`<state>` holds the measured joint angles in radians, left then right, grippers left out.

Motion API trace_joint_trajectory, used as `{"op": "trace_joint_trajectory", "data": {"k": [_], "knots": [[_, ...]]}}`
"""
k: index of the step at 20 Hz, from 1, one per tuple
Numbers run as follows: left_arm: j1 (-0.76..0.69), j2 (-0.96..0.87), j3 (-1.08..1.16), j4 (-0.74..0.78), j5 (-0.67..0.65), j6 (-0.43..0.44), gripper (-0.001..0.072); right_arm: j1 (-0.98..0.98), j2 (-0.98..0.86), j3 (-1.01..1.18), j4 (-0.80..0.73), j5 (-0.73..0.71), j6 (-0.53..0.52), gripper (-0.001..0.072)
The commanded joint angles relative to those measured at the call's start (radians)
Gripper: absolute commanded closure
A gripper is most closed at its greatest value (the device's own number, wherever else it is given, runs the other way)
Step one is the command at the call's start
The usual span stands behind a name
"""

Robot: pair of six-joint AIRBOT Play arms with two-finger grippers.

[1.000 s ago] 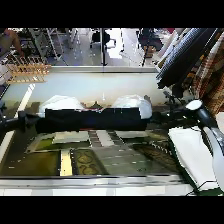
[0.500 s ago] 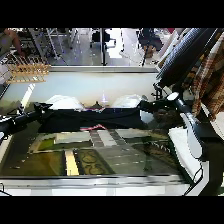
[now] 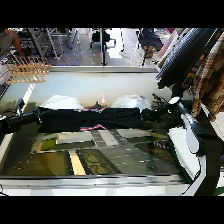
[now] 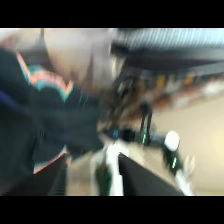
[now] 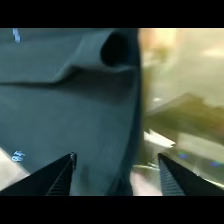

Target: Fold the clothes and pants, and hang the long-sleeved shirts on hangers.

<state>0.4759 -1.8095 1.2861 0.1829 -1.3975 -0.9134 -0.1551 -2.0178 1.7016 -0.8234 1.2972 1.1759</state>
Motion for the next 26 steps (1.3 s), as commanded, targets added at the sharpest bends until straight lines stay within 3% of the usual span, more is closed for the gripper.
{"op": "trace_joint_trajectory", "data": {"k": [1,2,4,5,9,11,15,19,21,26], "knots": [[-0.029,0.016,0.001,0.182,-0.042,0.024,0.0638,0.039,-0.062,-0.002,0.046,0.04,-0.044,0.0158],[-0.05,0.016,0.001,0.21,-0.042,0.024,0.0697,0.054,-0.068,0.002,0.044,0.056,-0.082,0.0271],[-0.101,0.016,0.001,0.245,-0.007,0.024,0.07,0.079,-0.065,0.041,0.014,0.131,-0.195,0.0667],[-0.129,0.016,0.001,0.256,0.027,0.016,0.0701,0.083,-0.047,0.064,-0.066,0.159,-0.183,0.0697],[-0.233,0.023,0.001,0.329,0.148,-0.08,0.0701,0.071,0.14,0.021,-0.663,0.172,0.058,0.07],[-0.289,0.03,0.001,0.379,0.166,-0.096,0.0701,0.039,0.245,-0.023,-0.84,0.169,0.161,0.07],[-0.447,0.029,0.001,0.505,0.27,-0.095,0.0702,0.052,0.42,-0.024,-0.782,0.133,0.198,0.0699],[-0.551,0.029,0.001,0.692,0.444,-0.202,0.0701,0.23,0.491,-0.024,-0.493,0.04,0.282,0.0699],[-0.549,0.031,0.005,0.733,0.492,-0.248,0.0701,0.371,0.474,-0.024,-0.405,-0.093,0.322,0.0699],[-0.388,0.229,0.117,0.73,0.183,-0.24,0.0697,0.699,0.338,-0.024,-0.325,-0.465,0.388,0.0699]]}}
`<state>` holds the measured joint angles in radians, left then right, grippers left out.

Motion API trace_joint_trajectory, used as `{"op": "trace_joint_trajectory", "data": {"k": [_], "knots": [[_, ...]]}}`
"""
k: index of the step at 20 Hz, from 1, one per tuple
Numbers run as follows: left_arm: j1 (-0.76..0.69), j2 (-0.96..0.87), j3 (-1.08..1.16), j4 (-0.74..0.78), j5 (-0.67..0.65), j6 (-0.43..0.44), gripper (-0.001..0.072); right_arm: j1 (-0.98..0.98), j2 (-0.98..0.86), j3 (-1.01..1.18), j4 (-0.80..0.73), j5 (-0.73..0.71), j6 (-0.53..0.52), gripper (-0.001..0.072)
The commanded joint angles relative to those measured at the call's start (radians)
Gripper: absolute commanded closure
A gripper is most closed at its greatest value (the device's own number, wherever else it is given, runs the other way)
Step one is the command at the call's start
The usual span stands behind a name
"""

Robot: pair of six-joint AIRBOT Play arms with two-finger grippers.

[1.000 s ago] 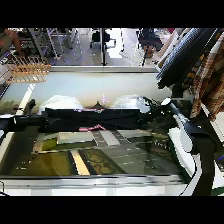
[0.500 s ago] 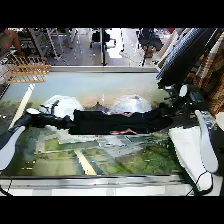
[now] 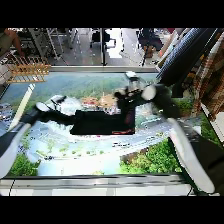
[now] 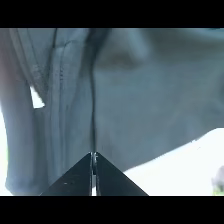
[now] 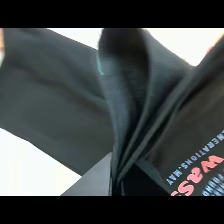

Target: Fold the clothes and pants, and hang the long-sleeved shirts on hangers.

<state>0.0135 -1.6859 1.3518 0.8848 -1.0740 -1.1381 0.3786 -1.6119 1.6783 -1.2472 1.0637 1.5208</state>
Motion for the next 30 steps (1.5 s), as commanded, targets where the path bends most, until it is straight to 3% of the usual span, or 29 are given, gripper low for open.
{"op": "trace_joint_trajectory", "data": {"k": [1,3,6,8,9,12,15,19,20,22,24,30], "knots": [[0.128,0.174,0.054,0.028,-0.174,-0.015,0.0696,0.209,-0.111,0.001,0.151,-0.307,0.021,0.0699],[0.223,0.275,0.053,0.028,-0.204,-0.016,0.0699,0.29,-0.225,0.049,0.264,-0.388,-0.063,0.0699],[0.295,0.326,0.053,0.028,-0.229,-0.037,0.0699,0.367,-0.43,0.236,0.333,-0.371,-0.128,0.0683],[0.293,0.315,0.04,0.027,-0.248,-0.037,0.0699,0.35,-0.474,0.325,0.309,-0.229,-0.101,0.0181],[0.278,0.303,0.029,0.027,-0.25,-0.036,0.0699,0.319,-0.461,0.347,0.29,-0.155,-0.055,0.0158],[0.198,0.23,0.022,0.027,-0.225,-0.024,0.0698,0.173,-0.343,0.352,0.217,0.002,-0.029,0.0158],[0.092,0.12,0.022,0.027,-0.185,-0.007,0.0698,-0.03,-0.224,0.325,0.135,0.217,0.067,0.016],[-0.005,-0.027,0.023,0.027,-0.066,-0.008,0.07,-0.241,-0.134,0.091,0.223,0.369,0.062,0.0165],[-0.013,-0.055,0.023,0.027,-0.045,-0.01,0.07,-0.266,-0.132,0.011,0.273,0.365,0.054,0.0161],[-0.014,-0.1,0.023,0.028,-0.016,-0.047,0.0701,-0.274,-0.137,-0.143,0.36,0.268,-0.01,0.0067],[-0.01,-0.136,0.023,0.038,-0.018,-0.056,0.0701,-0.269,-0.153,-0.251,0.459,0.122,-0.065,0.0066],[-0.011,-0.17,0.09,0.128,-0.022,-0.12,0.0701,-0.247,-0.338,-0.142,0.597,0.071,-0.137,0.0057]]}}
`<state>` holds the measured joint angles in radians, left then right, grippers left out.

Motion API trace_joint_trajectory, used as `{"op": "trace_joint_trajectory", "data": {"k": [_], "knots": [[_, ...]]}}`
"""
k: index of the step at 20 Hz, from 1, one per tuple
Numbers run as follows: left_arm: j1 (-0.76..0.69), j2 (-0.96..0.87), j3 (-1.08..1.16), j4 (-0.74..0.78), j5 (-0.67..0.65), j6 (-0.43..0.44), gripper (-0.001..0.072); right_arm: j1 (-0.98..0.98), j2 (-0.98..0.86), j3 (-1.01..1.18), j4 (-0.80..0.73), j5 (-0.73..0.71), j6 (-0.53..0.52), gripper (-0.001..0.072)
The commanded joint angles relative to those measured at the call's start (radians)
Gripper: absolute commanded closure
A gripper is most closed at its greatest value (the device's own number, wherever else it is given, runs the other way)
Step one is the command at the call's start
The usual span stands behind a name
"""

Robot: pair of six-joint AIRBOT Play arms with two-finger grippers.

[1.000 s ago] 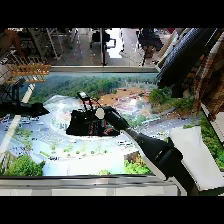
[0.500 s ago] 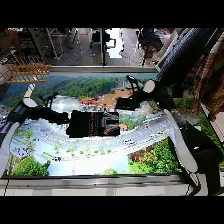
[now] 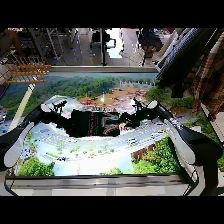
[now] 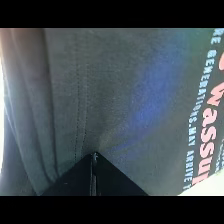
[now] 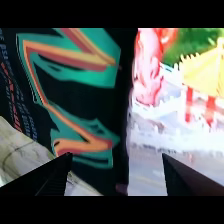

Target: Fold the clothes and pants, and hang the long-sleeved shirts on hangers.

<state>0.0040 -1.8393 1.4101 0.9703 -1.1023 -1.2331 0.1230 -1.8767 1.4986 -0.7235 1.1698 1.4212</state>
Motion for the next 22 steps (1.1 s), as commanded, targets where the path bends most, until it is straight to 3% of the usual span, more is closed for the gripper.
{"op": "trace_joint_trajectory", "data": {"k": [1,4,5,6,7,8,10,13,17,22], "knots": [[-0.002,-0.016,0.047,0.043,0.002,-0.027,0.0701,0.023,-0.108,0.086,0.081,-0.03,-0.037,0.0057],[-0.005,-0.016,0.06,0.039,-0.006,-0.047,0.0701,0.074,-0.225,0.249,0.13,0.013,-0.001,0.0078],[-0.005,-0.016,0.06,0.039,-0.02,-0.047,0.0701,0.094,-0.262,0.309,0.154,0.031,0.002,0.0155],[-0.005,-0.015,0.06,0.039,-0.033,-0.047,0.0701,0.113,-0.288,0.359,0.17,0.042,0.002,0.0289],[-0.004,-0.011,0.06,0.039,-0.048,-0.047,0.07,0.127,-0.301,0.404,0.169,0.046,0.002,0.0559],[-0.003,0.002,0.06,0.04,-0.074,-0.045,0.0701,0.133,-0.294,0.43,0.168,0.053,0.002,0.0691],[0.016,0.069,0.06,0.04,-0.164,-0.021,0.07,0.119,-0.235,0.454,0.141,0.134,0.018,0.0697],[0.056,0.227,0.06,0.04,-0.276,-0.012,0.07,0.05,-0.054,0.454,-0.023,0.237,0.11,0.0697],[0.092,0.415,0.059,0.045,-0.486,-0.008,0.0686,-0.18,0.19,0.454,-0.095,0.329,0.197,0.0697],[0.1,0.591,-0.024,0.057,-0.514,0.017,0.0685,-0.601,0.424,0.355,-0.17,0.468,0.209,0.0698]]}}
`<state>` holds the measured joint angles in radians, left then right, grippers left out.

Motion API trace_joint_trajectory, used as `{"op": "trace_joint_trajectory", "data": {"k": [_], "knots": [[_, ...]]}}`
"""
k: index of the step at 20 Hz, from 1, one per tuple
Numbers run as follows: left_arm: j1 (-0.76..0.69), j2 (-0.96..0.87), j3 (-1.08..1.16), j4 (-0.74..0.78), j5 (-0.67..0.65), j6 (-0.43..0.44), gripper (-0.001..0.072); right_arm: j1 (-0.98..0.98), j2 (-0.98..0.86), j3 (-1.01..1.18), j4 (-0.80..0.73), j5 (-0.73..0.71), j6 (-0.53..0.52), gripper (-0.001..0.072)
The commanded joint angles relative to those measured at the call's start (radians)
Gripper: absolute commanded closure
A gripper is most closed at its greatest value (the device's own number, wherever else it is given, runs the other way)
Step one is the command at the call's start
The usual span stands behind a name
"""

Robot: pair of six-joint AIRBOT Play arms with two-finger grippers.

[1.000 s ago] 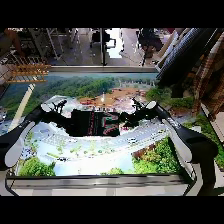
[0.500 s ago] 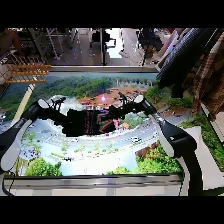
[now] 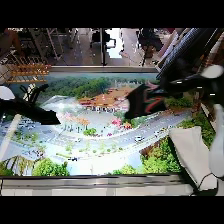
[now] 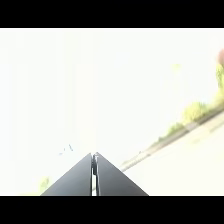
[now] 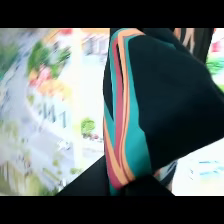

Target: Fold the clothes and pants, and hang the long-sleeved shirts on hangers.

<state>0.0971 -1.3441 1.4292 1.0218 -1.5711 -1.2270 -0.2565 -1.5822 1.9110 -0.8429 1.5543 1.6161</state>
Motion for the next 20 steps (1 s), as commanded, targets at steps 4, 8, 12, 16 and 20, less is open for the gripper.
{"op": "trace_joint_trajectory", "data": {"k": [4,8,12,16,20], "knots": [[0.0,0.183,-0.149,-0.012,-0.041,0.011,0.0685,-0.592,0.252,-0.357,-0.051,0.114,-0.058,0.0698],[-0.003,0.193,-0.172,-0.008,-0.016,0.012,0.0685,-0.83,0.315,-0.729,-0.085,0.149,-0.092,0.0698],[-0.003,0.193,-0.172,-0.008,0.043,0.016,0.0686,-0.924,0.325,-0.849,-0.489,0.203,-0.101,0.0698],[-0.003,0.193,-0.172,-0.008,0.061,0.015,0.0686,-0.94,0.322,-0.918,-0.75,0.152,-0.089,0.0688],[-0.003,0.193,-0.172,-0.008,0.061,0.016,0.0686,-0.938,0.321,-0.875,-0.778,0.042,-0.165,0.017]]}}
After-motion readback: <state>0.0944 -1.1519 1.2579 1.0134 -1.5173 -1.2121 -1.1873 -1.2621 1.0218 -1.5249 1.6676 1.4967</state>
